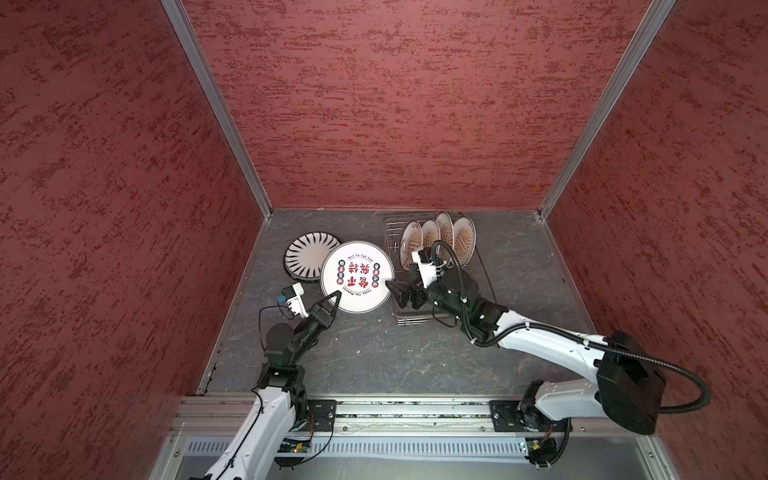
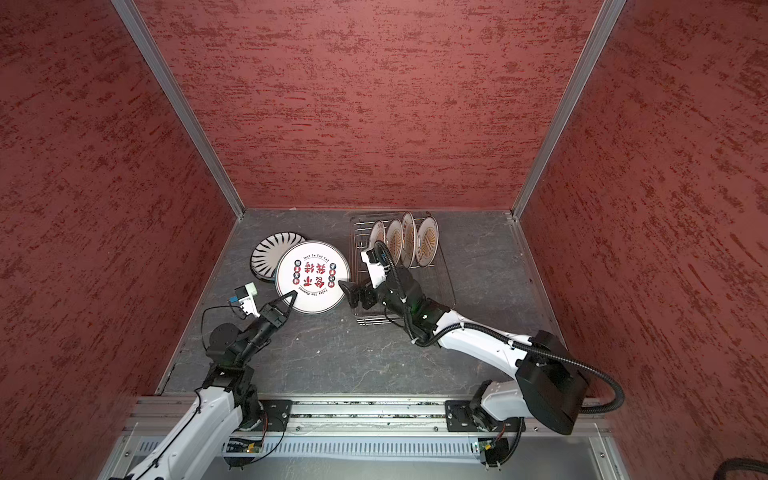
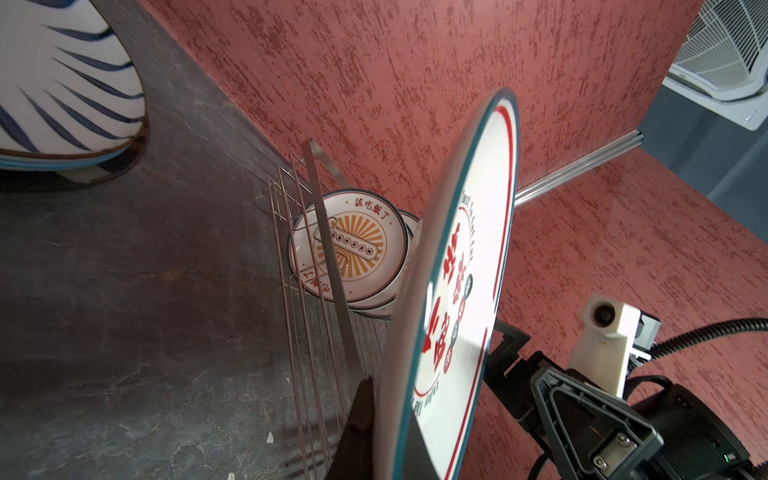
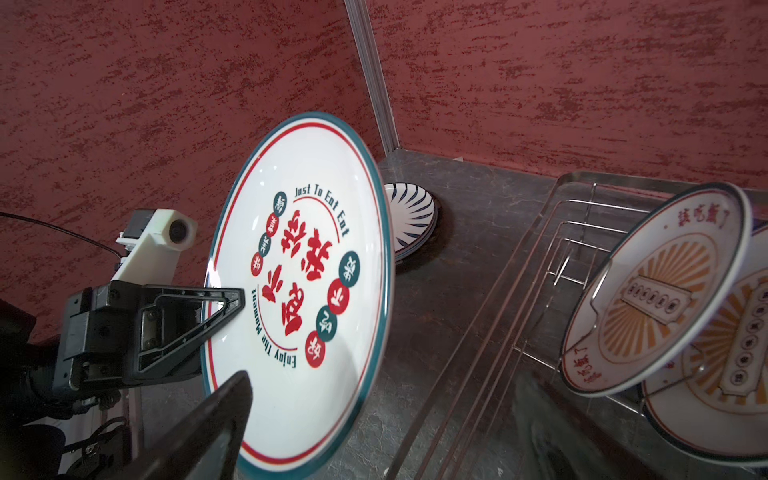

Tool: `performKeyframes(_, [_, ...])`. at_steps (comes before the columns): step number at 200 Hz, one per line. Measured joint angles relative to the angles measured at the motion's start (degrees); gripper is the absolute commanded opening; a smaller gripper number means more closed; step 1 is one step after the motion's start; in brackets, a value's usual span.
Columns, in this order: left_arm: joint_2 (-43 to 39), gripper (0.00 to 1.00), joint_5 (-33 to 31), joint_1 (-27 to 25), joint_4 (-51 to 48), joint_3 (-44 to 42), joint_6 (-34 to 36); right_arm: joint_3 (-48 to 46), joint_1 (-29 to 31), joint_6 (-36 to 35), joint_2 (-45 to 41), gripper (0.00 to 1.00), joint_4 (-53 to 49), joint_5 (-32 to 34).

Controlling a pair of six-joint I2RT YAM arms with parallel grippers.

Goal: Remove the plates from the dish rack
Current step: 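Grasp the red-lettered plate rim with the left gripper beside the right gripper, then open the right gripper and draw it back while the left gripper holds the plate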

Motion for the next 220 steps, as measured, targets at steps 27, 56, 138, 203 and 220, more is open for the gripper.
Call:
performKeyframes(27, [-2.64, 0.00, -0.92, 1.62, -3.65, 0.00, -1.05, -0.02, 0.00, -0.81, 0.66, 0.99, 3.08, 0.07])
performKeyframes(56, [-3.89, 0.00, -1.84, 1.88, -7.45, 0.00, -2.16, -0.37, 0.00, -1.44, 2.38, 0.99, 5.33, 0.61])
performKeyframes(138, [-3.72, 0.00, -5.60, 1.92, -20.52, 0.98, -3.58, -1.16, 0.02, -1.68, 7.30, 0.99, 9.84, -0.26])
performKeyframes(203, [2.16, 0.00, -6.78, 1.90, -25.99, 3.23, -4.87, 1.64, 0.68, -2.51, 12.66, 0.98, 9.09, -2.86])
performKeyframes(220, [4.68, 0.00, -6.91, 1.81, -26.53, 3.82, -5.25, 2.99, 0.90, -2.82, 14.10, 0.97, 9.05, -3.54])
